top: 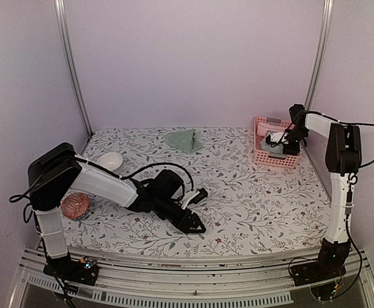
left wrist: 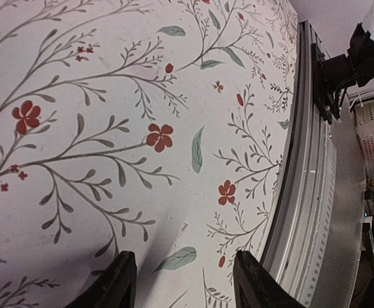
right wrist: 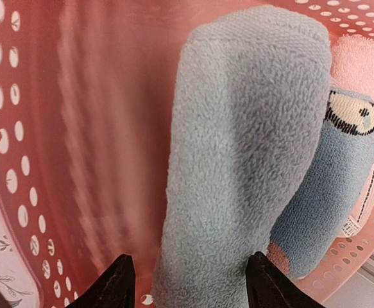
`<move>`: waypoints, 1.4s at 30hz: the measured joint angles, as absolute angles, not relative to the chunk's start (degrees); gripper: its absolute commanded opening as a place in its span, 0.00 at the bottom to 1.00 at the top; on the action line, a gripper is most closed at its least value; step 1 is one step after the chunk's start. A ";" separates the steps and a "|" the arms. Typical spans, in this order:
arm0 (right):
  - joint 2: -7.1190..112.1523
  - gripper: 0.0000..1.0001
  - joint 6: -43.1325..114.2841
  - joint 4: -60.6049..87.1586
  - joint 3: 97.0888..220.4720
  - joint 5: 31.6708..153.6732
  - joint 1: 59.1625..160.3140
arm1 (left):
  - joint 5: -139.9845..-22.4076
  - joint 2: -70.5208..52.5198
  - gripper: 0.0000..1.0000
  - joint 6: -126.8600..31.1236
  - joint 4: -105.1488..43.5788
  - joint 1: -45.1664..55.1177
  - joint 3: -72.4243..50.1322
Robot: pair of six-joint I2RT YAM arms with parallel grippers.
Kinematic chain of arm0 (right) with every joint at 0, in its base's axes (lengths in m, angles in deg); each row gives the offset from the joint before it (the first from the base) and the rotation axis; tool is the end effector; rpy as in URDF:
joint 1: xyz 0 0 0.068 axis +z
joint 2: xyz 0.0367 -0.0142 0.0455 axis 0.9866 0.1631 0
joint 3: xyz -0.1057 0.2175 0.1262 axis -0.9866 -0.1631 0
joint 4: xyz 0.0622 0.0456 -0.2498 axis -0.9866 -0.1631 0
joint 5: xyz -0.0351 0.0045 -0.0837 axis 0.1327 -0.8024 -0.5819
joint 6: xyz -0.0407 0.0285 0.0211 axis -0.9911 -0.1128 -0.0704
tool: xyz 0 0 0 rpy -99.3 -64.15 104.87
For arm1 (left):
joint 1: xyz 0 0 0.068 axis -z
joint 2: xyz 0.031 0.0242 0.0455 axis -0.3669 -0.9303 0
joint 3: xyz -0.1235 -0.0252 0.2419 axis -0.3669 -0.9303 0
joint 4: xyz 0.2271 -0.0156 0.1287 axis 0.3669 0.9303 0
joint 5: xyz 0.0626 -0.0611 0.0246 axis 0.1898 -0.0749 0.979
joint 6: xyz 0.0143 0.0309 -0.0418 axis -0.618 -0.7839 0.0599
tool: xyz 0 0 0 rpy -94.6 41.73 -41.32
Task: Roll the towels
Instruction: Place the towel in the bin, then adjust the towel in the bin.
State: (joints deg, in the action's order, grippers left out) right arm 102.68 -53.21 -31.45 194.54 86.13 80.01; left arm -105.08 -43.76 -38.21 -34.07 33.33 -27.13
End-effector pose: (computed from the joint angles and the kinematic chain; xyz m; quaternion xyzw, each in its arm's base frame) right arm 0.4907 -0.0045 0.1857 -0.6382 0.7392 -0.1348 0.1676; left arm 0.1990 -0.3154 0.1204 0.3537 0.8321 -0.4133 0.1079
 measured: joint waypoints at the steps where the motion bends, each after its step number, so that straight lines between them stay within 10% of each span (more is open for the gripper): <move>1: 102.28 0.61 -53.10 -32.37 194.58 86.51 79.99 | -105.10 -43.76 0.54 -38.21 -34.07 33.33 -27.13; 8: 101.17 0.58 -51.38 -36.56 197.34 89.15 79.79 | -105.25 -43.76 0.54 -38.19 -34.16 33.33 -27.13; 14: 101.17 0.04 -49.85 -40.58 199.98 92.08 79.79 | -105.29 -43.72 0.54 -38.19 -34.66 33.33 -27.66; 42: 111.44 0.06 -42.18 -42.44 208.03 89.04 79.42 | -97.56 -41.38 0.55 -38.30 -30.00 32.78 -26.24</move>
